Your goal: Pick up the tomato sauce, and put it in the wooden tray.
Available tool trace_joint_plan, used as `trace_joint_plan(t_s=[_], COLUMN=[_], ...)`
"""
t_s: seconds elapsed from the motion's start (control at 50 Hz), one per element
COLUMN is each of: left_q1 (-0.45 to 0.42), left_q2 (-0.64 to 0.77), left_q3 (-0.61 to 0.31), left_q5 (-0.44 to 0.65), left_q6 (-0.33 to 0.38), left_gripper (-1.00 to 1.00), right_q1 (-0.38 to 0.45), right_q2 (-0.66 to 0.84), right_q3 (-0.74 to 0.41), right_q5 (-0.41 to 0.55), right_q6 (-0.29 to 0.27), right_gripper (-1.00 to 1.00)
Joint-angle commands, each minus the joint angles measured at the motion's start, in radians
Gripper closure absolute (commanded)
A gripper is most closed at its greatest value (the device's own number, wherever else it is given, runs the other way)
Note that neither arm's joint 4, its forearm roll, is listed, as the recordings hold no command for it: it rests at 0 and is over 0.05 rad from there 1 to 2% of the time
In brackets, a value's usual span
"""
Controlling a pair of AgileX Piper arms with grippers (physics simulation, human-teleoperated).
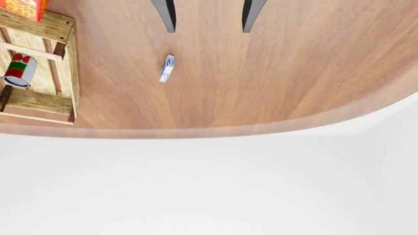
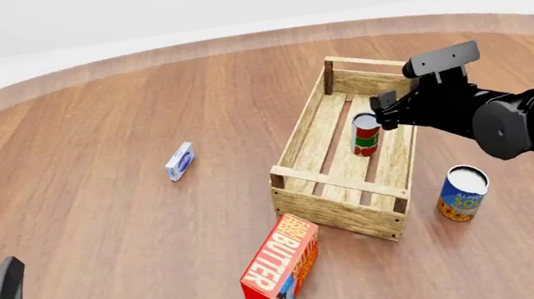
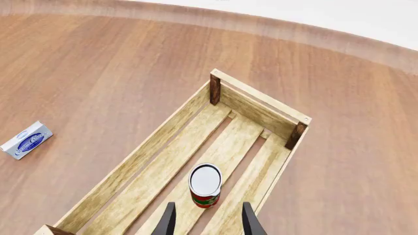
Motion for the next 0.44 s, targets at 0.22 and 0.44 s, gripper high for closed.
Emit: trace_joint_plan(t_s=[0.22,0.44], left_q1=[0.000,0.000], left_q2=[0.000,0.000], left_q3=[0.000,0.000], left_q5=[0.000,0.000], left_q6=[0.000,0.000], left_gripper=[-1.00,-1.00], right_q1=[0.000,-0.012], right_q2=[-0.172,-0.247], right_q3=[0.049,0.078], right_q5=[0.112,0.160], right_q6=[-0.013,-0.019], right_gripper=[-1.00,-1.00])
